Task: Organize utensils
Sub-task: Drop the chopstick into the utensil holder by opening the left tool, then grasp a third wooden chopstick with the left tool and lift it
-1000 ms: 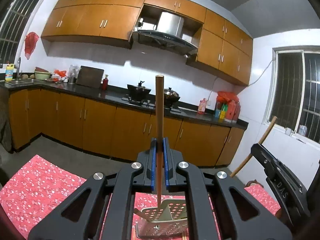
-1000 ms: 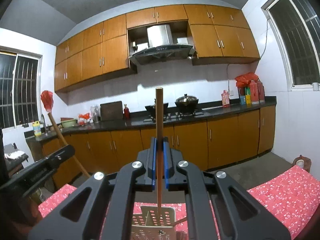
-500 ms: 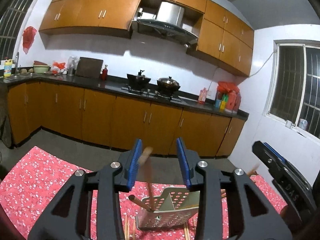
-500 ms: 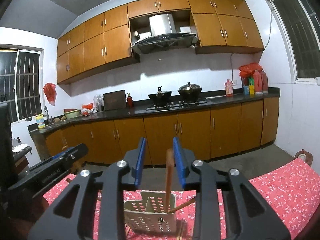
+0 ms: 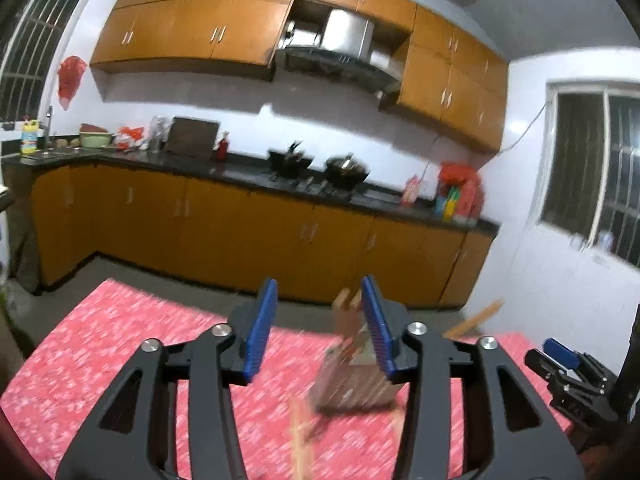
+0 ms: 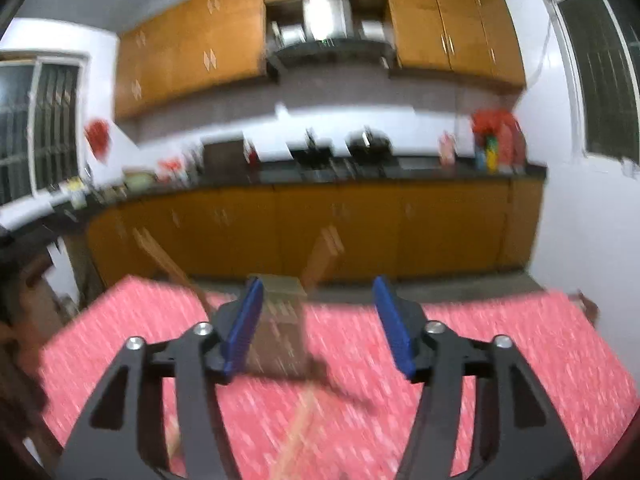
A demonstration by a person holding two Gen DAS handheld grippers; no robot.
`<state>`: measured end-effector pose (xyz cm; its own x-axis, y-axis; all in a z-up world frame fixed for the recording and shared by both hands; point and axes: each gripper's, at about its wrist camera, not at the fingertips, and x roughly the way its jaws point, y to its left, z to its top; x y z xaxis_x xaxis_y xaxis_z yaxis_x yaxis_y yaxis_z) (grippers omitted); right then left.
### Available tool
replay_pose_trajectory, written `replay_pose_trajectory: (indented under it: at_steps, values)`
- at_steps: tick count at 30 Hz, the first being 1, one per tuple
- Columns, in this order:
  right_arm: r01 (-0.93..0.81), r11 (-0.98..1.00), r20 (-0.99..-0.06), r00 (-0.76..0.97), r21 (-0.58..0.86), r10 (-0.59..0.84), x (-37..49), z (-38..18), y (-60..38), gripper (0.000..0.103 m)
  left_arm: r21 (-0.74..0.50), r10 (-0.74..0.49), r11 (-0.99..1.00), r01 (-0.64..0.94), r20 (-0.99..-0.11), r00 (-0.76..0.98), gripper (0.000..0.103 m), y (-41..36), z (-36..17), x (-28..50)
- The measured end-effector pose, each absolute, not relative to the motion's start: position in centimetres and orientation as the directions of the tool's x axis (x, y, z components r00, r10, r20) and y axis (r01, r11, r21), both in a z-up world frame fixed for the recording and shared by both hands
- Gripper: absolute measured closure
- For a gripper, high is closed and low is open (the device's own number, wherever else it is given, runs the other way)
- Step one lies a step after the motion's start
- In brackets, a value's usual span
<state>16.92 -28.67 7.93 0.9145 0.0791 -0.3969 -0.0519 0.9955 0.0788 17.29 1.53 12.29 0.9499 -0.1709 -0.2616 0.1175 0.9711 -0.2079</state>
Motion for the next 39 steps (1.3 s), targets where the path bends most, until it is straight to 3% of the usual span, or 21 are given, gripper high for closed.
replay_pose_trajectory:
  at_steps: [4, 5, 6, 7, 15, 19, 21, 25, 33, 39]
  values:
    - [0.029, 0.992, -0.594, 0.803, 0.120, 0.048, 18.0, 1.3, -30.0, 0.047, -0.141, -0.140, 0.986, 0.085, -0.442, 0.886, 0.054, 2.0, 6.6, 18.1]
    - [0.036, 0.991, -0.645, 0.762, 0.127, 0.055, 18.3, -0.5, -29.9, 0.054, -0.136, -0.135, 0.988, 0.078, -0.492, 0.860, 0.054, 2.2, 4.9, 18.4]
    - [0.035, 0.989, -0.689, 0.721, 0.146, 0.077, 18.6, -2.0, -29.8, 0.073, -0.133, -0.132, 0.988, 0.073, -0.523, 0.842, 0.054, 2.2, 3.9, 18.5]
    - [0.034, 0.982, -0.725, 0.680, 0.187, 0.114, 18.8, -3.3, -29.7, 0.083, -0.128, -0.128, 0.989, 0.069, -0.550, 0.825, 0.054, 2.2, 2.8, 18.6]
    - [-0.002, 0.973, -0.766, 0.615, 0.232, 0.184, 18.6, -6.6, -26.3, 0.083, -0.110, -0.131, 0.991, 0.077, -0.663, 0.737, 0.054, 2.0, -2.8, 17.6]
    - [-0.035, 0.987, -0.787, 0.600, 0.156, 0.145, 19.1, -7.3, -24.6, 0.086, -0.114, -0.151, 0.988, 0.100, -0.700, 0.698, 0.055, 1.5, -4.1, 17.5]
    - [-0.031, 0.994, -0.791, 0.603, 0.103, 0.101, 19.1, -7.2, -24.5, 0.094, -0.124, -0.168, 0.986, 0.113, -0.715, 0.678, 0.064, 1.1, -4.6, 17.5]
    - [0.021, 0.995, -0.791, 0.608, 0.098, 0.065, 19.1, -7.0, -26.0, 0.095, -0.146, -0.206, 0.978, 0.147, -0.745, 0.634, 0.076, 0.3, -5.5, 17.6]
    - [0.019, 0.996, -0.786, 0.616, 0.085, 0.056, 18.7, -7.1, -26.5, 0.095, -0.168, -0.248, 0.968, 0.189, -0.769, 0.589, 0.083, -1.4, -6.7, 17.7]
    - [0.016, 0.996, -0.787, 0.615, 0.085, 0.058, 19.0, -7.3, -26.4, 0.095, -0.119, -0.216, 0.972, 0.200, -0.785, 0.581, 0.088, -2.3, -7.4, 17.7]
